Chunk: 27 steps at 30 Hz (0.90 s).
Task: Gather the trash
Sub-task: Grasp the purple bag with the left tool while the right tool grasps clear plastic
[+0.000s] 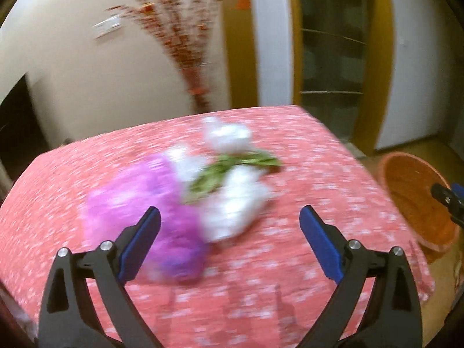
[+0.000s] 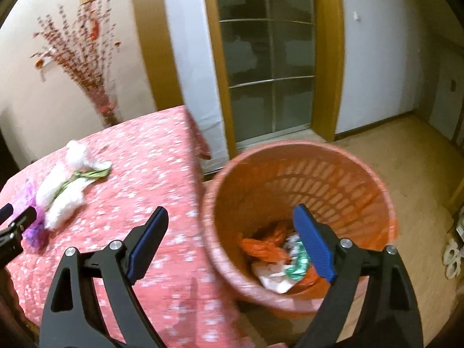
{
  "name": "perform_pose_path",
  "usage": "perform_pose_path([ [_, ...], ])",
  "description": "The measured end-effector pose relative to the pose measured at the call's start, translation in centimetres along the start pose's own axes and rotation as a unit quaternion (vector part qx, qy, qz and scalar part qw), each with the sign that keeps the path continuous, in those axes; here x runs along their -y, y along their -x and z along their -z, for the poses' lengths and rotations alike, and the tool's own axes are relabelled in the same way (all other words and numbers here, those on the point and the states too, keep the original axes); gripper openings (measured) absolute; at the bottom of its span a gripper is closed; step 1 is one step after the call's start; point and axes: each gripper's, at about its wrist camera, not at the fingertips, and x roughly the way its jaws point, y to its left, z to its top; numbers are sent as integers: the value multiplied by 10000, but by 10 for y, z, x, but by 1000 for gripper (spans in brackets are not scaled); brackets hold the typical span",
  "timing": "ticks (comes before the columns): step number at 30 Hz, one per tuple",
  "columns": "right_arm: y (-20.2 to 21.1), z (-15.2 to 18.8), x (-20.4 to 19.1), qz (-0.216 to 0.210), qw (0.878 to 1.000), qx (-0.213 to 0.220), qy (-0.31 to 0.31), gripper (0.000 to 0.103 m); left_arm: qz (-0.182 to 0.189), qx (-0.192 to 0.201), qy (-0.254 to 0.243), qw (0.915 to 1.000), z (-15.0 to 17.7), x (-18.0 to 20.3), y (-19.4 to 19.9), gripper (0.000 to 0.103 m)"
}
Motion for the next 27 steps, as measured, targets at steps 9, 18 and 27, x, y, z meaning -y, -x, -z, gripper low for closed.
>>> perform_pose_path([
  [9, -8, 11, -46, -357, 9986, -256, 287, 87, -717, -208, 218, 9970, 2, -39, -22, 95],
  [18, -9, 13, -66, -455, 9974, -337, 445, 87, -760, -566, 346, 9949, 14, -49, -53, 83],
  [27, -7, 12, -99, -695, 9949, -365, 637, 87, -11, -405, 694, 9968, 22, -68, -40, 30],
])
